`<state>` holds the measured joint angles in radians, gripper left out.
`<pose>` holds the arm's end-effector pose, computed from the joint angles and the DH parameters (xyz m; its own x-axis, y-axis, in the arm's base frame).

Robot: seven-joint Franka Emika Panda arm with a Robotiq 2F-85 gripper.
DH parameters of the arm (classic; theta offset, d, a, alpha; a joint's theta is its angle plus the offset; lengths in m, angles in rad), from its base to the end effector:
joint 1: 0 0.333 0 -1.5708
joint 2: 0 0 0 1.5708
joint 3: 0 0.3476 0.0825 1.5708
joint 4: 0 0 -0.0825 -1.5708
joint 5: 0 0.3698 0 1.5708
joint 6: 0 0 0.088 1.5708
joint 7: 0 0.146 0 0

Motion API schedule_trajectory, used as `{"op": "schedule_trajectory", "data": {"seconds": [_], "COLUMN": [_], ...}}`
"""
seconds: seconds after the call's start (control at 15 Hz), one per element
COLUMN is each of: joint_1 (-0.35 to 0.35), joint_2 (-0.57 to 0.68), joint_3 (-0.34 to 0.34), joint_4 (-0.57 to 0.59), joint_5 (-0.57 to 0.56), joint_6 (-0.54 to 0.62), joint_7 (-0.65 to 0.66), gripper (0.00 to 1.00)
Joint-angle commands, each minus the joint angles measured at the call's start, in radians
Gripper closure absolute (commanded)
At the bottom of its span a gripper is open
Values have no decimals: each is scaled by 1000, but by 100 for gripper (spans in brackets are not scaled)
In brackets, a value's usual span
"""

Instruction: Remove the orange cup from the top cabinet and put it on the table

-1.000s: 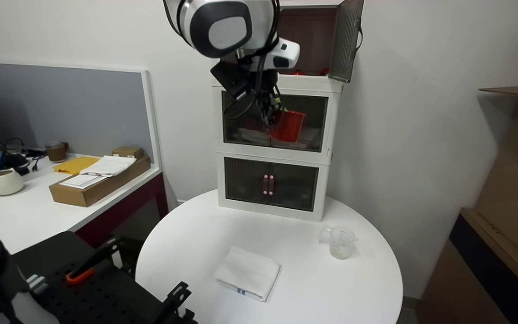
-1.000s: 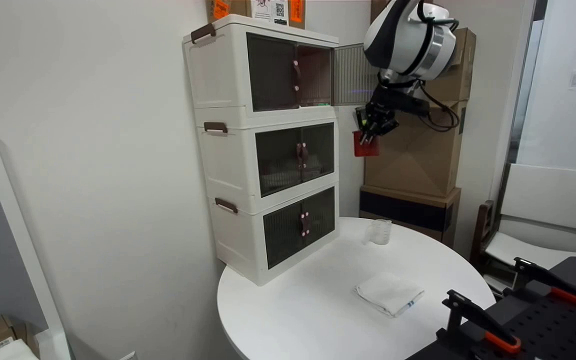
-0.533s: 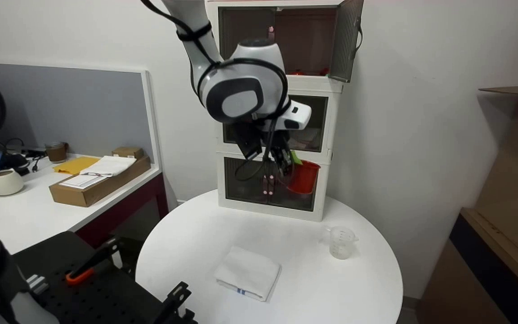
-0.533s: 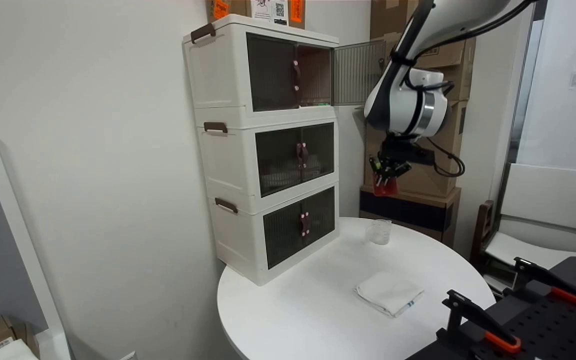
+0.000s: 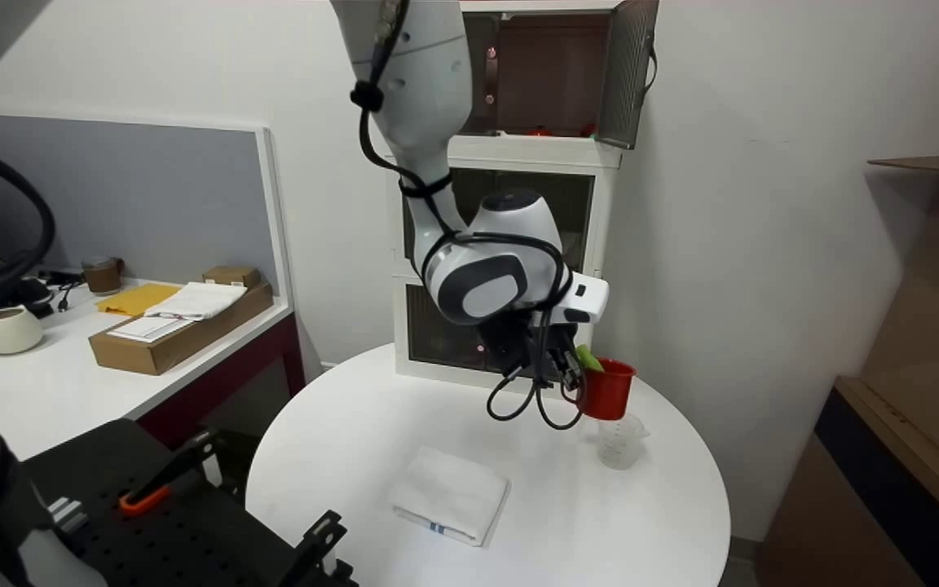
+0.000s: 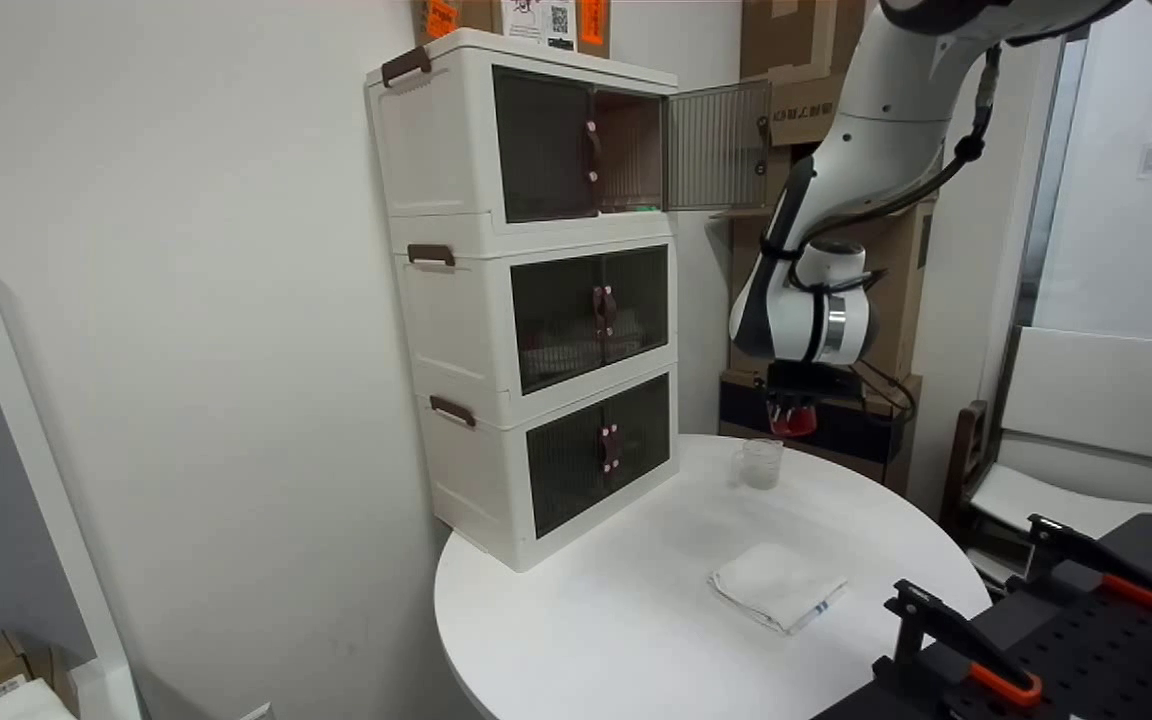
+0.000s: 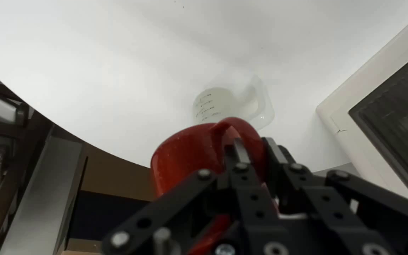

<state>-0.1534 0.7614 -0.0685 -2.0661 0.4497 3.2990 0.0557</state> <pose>0.6022 -0.1835 0.1112 0.6644 -0.6050 0.4388 -0.6254 -0.7715 -0.1167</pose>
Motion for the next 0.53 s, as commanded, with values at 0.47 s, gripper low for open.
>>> {"op": "schedule_trajectory", "data": {"seconds": [0.47], "joint_1": [-32], "joint_2": [262], "joint_3": [-39], "joint_4": [241], "joint_5": [-64], "joint_6": [19], "joint_7": [192], "gripper": [96]}}
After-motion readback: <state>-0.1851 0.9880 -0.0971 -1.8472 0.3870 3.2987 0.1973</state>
